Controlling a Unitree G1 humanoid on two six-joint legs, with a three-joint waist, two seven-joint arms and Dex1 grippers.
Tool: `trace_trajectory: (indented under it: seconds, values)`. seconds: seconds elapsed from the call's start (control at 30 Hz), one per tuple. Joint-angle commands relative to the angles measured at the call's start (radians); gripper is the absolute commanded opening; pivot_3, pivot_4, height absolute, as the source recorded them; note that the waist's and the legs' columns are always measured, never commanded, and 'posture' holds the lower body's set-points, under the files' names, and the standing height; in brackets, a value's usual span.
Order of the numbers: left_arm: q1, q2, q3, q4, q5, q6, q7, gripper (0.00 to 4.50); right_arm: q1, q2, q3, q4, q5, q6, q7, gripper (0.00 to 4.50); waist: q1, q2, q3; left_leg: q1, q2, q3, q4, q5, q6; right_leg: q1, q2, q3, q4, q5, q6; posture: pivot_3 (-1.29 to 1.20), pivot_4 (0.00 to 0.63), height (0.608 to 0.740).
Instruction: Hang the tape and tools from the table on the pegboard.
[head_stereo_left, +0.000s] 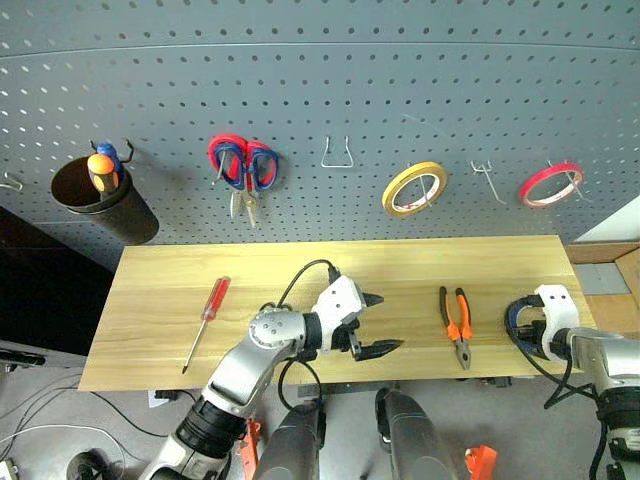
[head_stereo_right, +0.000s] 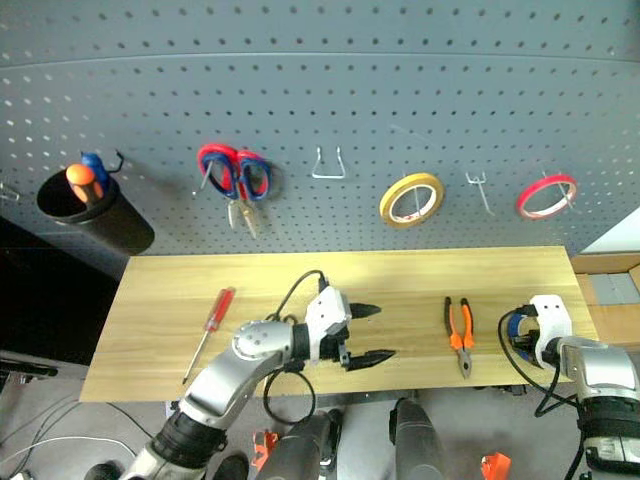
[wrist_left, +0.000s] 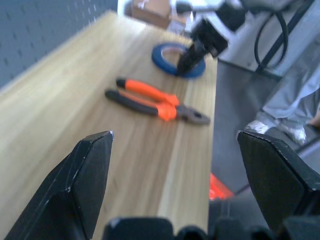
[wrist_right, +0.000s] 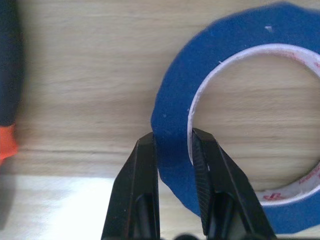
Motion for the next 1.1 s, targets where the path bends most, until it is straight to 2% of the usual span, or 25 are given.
trace_trajectory:
  seconds: [0.03,0.17,0.3,0.43,0.57,0.73,0.9,1.0,1.1]
  values:
    - [-0.044,-0.038,0.026,0.018,-0.042,-0.030,-0.003,4.25,0.071,-0.027,-0.100,-0.207,0.043,0.048,-0.011,0.36,-0.001,0.002,0.000,0.000,0.000,0.000,0.000,0.000,0.000,0.000,0.000,0.000,0.000,0.000,0.000,-0.21,0.347,0.740]
    - [-0.099,-0.089,0.074,0.077,-0.067,-0.071,0.015,4.25,0.205,-0.029,-0.248,-0.537,0.141,0.069,0.030,0.36,-0.004,0.004,-0.001,-0.004,0.000,0.000,0.000,0.000,0.000,-0.002,0.000,0.000,0.000,0.000,0.001,-0.29,0.339,0.740]
    - [-0.125,-0.097,0.105,0.096,-0.080,-0.118,0.006,4.25,0.337,0.069,-0.431,-0.995,0.391,0.095,0.069,0.36,-0.028,0.004,-0.001,-0.008,0.002,0.000,0.001,0.000,-0.001,-0.005,0.001,-0.002,-0.001,0.001,0.002,-0.36,0.341,0.740]
    - [-0.131,-0.101,0.138,0.093,-0.094,-0.131,0.021,4.25,0.344,0.140,-0.438,-1.207,0.471,0.064,-0.027,0.36,-0.057,0.003,0.000,-0.007,0.002,0.002,0.002,0.000,0.000,-0.005,0.001,0.000,-0.001,0.002,0.004,-0.39,0.343,0.740]
    - [-0.126,-0.097,0.150,0.086,-0.104,-0.131,0.025,4.25,0.197,0.161,-0.350,-1.225,0.479,0.049,-0.146,0.36,-0.082,0.003,0.000,-0.006,0.001,0.006,0.004,0.000,0.001,-0.005,0.001,0.001,-0.001,0.005,0.007,-0.39,0.340,0.740]
    - [-0.117,-0.094,0.141,0.081,-0.088,-0.140,0.037,4.25,0.006,0.132,-0.122,-1.050,0.339,-0.040,-0.193,0.36,-0.094,0.004,-0.001,-0.005,0.002,0.009,0.004,0.001,0.002,-0.005,0.001,0.001,0.000,0.007,0.007,-0.38,0.312,0.740]
    - [-0.103,-0.084,0.153,0.050,-0.091,-0.128,0.065,4.25,-0.019,0.136,-0.038,-0.922,0.280,-0.139,-0.158,0.36,-0.085,0.004,-0.002,-0.007,0.002,0.008,0.003,0.002,0.001,-0.007,0.001,0.001,0.000,0.007,0.007,-0.33,0.283,0.740]
    - [-0.087,-0.074,0.158,0.028,-0.094,-0.120,0.080,4.25,-0.040,0.142,-0.021,-0.863,0.261,-0.179,-0.151,0.36,-0.086,0.004,-0.002,-0.016,0.001,0.013,0.005,0.002,0.001,-0.019,0.000,0.001,0.002,0.008,0.006,-0.31,0.274,0.740]
    - [-0.069,-0.066,0.155,0.004,-0.093,-0.116,0.093,4.25,-0.066,0.150,0.014,-0.785,0.230,-0.224,-0.142,0.36,-0.086,0.004,-0.003,-0.015,0.002,0.018,0.005,0.002,0.001,-0.020,-0.001,0.002,0.002,0.008,0.006,-0.29,0.265,0.740]
